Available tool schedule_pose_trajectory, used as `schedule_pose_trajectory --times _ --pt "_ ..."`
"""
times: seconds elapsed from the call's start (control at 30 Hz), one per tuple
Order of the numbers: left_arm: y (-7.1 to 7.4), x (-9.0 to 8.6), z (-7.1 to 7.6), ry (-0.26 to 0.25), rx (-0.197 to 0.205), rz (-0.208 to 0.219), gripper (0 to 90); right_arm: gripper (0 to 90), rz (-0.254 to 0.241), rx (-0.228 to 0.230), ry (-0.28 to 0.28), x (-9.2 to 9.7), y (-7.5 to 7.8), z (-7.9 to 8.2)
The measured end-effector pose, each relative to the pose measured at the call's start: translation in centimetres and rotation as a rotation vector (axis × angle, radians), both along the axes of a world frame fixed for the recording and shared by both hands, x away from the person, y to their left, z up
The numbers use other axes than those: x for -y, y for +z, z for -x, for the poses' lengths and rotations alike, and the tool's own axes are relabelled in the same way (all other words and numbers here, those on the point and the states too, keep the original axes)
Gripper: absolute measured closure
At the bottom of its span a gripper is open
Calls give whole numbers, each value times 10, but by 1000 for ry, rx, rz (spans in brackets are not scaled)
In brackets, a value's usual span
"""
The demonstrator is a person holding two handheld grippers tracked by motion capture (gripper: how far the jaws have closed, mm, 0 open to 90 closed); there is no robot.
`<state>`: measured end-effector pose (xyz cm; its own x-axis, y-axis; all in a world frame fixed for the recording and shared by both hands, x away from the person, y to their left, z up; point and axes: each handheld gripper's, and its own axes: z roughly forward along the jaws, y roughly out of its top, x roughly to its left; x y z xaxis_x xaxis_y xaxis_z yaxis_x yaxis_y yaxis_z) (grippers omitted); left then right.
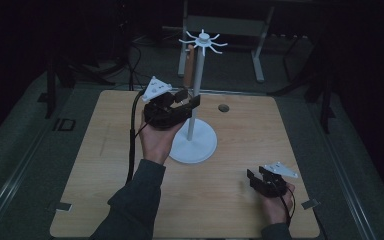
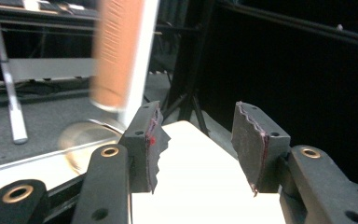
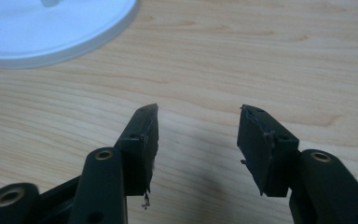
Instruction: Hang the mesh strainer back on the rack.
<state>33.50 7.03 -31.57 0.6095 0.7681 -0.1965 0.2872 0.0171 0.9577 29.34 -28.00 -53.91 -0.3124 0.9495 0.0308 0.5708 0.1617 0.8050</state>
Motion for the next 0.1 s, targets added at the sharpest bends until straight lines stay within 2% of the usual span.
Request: schedule_pose_trajectory --times 0.1 --pt "-3 4 1 -27 -12 -33 514 476 29 -22 -21 3 -5 -3"
